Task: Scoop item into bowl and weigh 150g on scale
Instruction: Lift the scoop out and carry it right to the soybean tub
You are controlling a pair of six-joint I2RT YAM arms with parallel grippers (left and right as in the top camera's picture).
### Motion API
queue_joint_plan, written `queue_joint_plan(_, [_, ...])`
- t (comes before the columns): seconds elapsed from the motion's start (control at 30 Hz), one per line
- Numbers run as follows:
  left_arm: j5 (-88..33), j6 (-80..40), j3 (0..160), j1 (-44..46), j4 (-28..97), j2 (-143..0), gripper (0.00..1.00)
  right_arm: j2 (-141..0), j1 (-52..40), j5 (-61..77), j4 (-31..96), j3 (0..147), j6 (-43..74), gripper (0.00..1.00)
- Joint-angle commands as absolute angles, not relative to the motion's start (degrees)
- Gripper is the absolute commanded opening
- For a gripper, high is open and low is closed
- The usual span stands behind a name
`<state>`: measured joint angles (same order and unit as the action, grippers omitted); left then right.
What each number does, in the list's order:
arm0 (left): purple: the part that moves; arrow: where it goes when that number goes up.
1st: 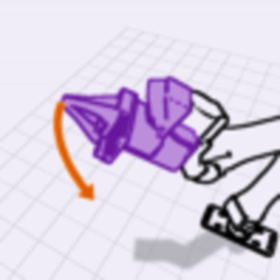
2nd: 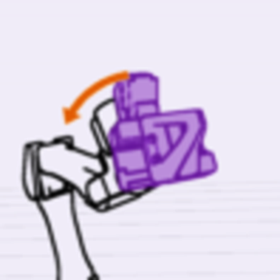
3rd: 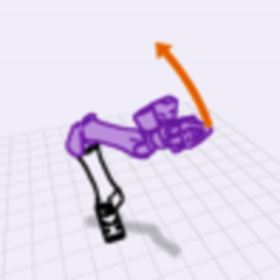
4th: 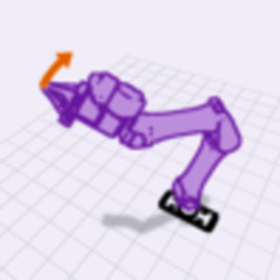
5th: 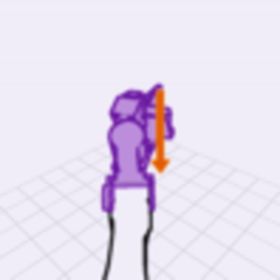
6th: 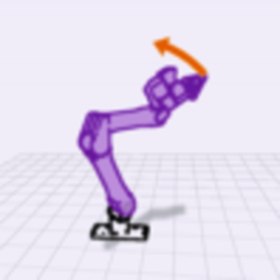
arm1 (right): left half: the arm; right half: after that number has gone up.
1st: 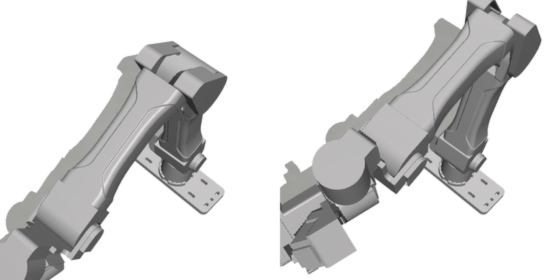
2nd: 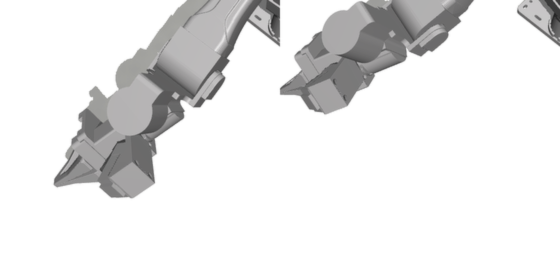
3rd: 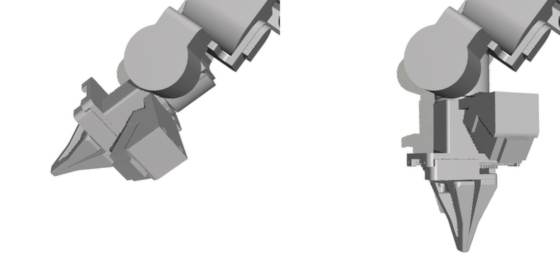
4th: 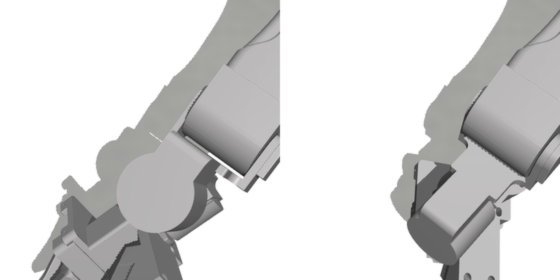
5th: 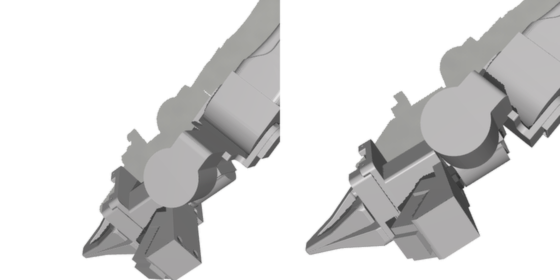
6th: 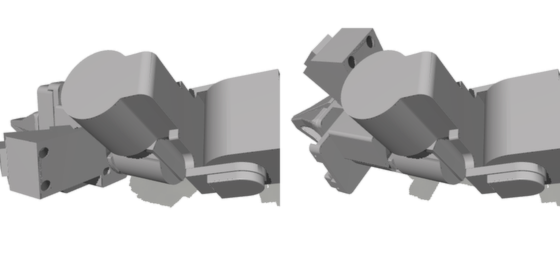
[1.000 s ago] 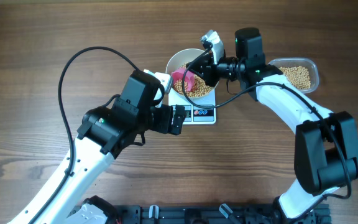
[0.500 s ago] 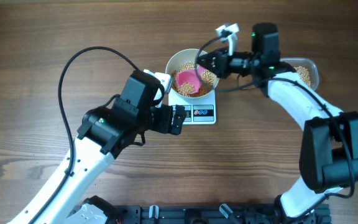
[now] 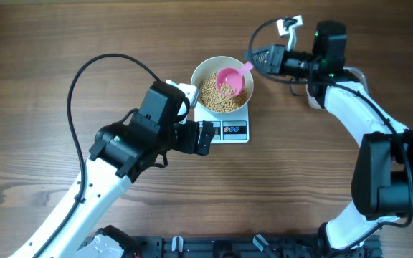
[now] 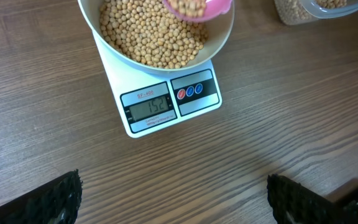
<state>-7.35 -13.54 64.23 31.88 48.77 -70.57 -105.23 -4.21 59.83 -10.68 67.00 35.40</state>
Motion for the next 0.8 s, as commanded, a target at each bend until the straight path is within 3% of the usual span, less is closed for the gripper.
queue_joint_plan(0.0, [-6.8, -12.4, 64.1, 32.1, 48.6, -70.5, 1.00, -106.3, -3.2, 61.4, -14.4, 67.6, 46.1, 0.04])
queue_joint_plan(0.77, [-6.8, -12.4, 64.1, 32.1, 48.6, -70.5, 1.00, -106.3, -0.4, 59.9, -26.8, 67.6, 48.0, 0.04])
